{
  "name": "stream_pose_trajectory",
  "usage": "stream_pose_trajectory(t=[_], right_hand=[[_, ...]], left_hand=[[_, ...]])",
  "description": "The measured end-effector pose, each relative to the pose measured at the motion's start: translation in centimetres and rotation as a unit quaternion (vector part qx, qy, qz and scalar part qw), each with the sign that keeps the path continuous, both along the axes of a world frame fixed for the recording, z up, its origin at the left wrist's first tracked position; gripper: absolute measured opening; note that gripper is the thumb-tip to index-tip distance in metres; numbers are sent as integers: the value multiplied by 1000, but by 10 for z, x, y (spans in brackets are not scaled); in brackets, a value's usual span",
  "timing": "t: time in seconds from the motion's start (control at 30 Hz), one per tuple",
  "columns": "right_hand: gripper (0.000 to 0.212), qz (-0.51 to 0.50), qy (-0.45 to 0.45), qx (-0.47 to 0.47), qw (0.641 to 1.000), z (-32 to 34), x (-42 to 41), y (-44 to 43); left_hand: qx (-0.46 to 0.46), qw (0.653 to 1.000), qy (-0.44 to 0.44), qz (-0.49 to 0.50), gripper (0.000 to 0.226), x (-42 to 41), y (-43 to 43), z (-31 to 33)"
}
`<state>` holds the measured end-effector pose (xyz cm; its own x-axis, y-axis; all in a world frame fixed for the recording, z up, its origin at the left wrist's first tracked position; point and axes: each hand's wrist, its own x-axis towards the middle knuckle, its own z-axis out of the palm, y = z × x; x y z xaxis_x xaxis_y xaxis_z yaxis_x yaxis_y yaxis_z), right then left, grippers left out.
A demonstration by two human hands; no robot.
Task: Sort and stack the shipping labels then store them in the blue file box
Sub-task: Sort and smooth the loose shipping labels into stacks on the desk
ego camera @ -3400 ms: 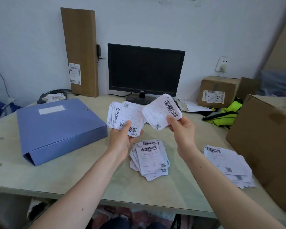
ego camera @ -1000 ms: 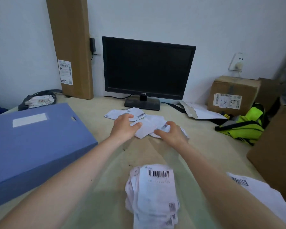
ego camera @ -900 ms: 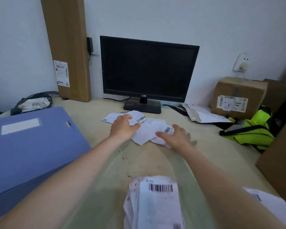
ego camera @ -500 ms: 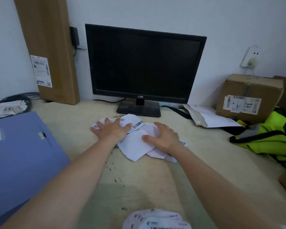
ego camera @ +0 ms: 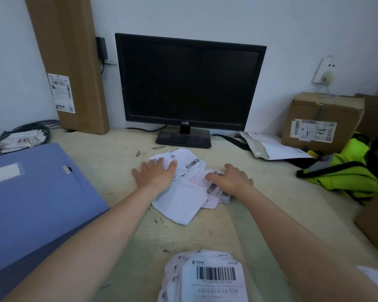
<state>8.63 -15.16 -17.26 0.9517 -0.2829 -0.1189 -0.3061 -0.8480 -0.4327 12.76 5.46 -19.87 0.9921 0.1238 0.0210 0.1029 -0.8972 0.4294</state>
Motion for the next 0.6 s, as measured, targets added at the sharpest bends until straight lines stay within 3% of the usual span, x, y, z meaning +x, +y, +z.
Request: stream_pose_trajectory(t=[0.07, 0.17, 0.2, 0.33, 0.43, 0.6], right_hand=[[85, 56, -16, 73, 996, 0, -4, 8], [77, 144, -40, 214, 965, 7, -13, 24], [78, 164, -41, 212, 963, 8, -13, 27], [135, 199, 64, 145, 967, 4, -12, 19], [131, 233, 105, 103, 961, 3, -19, 9], [129, 258, 73, 62, 961, -3, -24, 11]], left_hand=[[5, 1000, -16, -11, 63, -4, -1, -4], [-71, 993, -91, 8, 53, -8, -3, 4], [-89, 990, -105, 14, 50, -8, -4, 7], [-36, 997, -70, -27, 54, 0, -4, 3], [-23, 999, -16, -44, 61, 11, -4, -3], [-7, 998, -9, -69, 61, 21, -12, 0]])
